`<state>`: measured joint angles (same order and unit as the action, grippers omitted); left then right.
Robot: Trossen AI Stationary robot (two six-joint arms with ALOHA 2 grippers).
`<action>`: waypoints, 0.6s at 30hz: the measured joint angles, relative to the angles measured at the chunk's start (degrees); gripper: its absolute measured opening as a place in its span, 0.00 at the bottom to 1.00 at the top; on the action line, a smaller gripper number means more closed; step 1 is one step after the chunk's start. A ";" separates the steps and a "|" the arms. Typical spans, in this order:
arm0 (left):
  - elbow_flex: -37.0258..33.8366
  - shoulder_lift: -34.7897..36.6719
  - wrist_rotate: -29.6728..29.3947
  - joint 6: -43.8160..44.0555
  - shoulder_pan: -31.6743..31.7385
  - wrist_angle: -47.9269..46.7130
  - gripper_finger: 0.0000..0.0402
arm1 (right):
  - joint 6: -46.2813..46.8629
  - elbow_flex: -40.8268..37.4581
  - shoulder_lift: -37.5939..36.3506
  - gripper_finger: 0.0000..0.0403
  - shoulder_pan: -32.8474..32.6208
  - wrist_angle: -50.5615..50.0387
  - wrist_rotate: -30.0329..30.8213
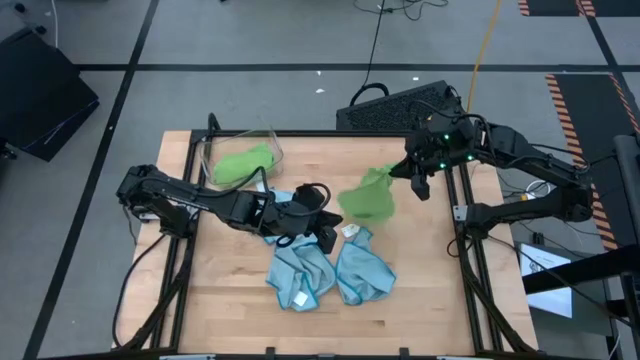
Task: Fold microfiber towels
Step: Fold the green microfiber cloth
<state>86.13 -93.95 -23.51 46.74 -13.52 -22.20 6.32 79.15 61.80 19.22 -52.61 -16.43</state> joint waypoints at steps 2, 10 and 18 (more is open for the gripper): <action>0.00 0.00 0.00 0.00 0.00 0.00 0.08 | -0.30 0.00 0.00 0.00 0.00 0.05 0.07; 0.00 0.00 0.00 -0.02 0.00 0.00 0.08 | -1.00 0.00 0.00 0.00 0.00 3.72 0.11; 0.00 0.00 0.00 -0.02 0.00 0.00 0.08 | 2.45 0.00 -0.46 0.00 0.00 11.19 -0.11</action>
<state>86.13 -93.95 -23.51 46.72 -13.52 -22.20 8.77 79.15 61.34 19.22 -41.41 -16.53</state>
